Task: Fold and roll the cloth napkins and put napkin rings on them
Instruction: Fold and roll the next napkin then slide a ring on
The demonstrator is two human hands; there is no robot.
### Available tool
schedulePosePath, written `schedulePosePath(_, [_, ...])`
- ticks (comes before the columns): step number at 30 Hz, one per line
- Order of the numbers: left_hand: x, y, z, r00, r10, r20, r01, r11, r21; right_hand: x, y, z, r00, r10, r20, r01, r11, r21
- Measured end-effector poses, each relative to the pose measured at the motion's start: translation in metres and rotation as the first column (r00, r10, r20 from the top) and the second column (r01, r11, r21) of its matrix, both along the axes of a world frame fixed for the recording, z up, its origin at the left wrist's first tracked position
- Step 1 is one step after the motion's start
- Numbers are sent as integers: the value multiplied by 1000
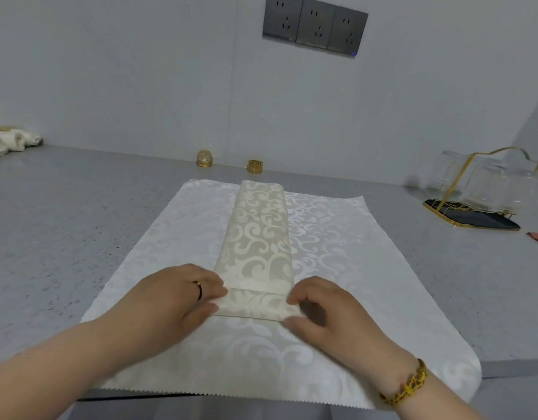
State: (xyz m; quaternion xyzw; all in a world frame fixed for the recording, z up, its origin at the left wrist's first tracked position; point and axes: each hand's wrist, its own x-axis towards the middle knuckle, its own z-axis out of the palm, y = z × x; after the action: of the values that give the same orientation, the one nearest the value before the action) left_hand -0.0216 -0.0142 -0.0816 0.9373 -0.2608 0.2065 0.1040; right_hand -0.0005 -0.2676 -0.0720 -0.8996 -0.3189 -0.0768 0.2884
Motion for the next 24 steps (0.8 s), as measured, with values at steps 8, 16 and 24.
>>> schedulePosePath(8, [-3, -11, 17, 979, 123, -165, -143, 983, -113, 5, 4, 3, 992, -46, 116, 57, 994, -94])
schedulePosePath(16, [37, -10, 18, 852, -7, -524, -321, 783, -532, 31, 17, 8, 938, -213, -275, 252, 960, 119])
schedulePosePath(24, [34, -14, 14, 971, 172, -164, -209, 945, -251, 30, 21, 2, 963, -148, 226, 167, 983, -71])
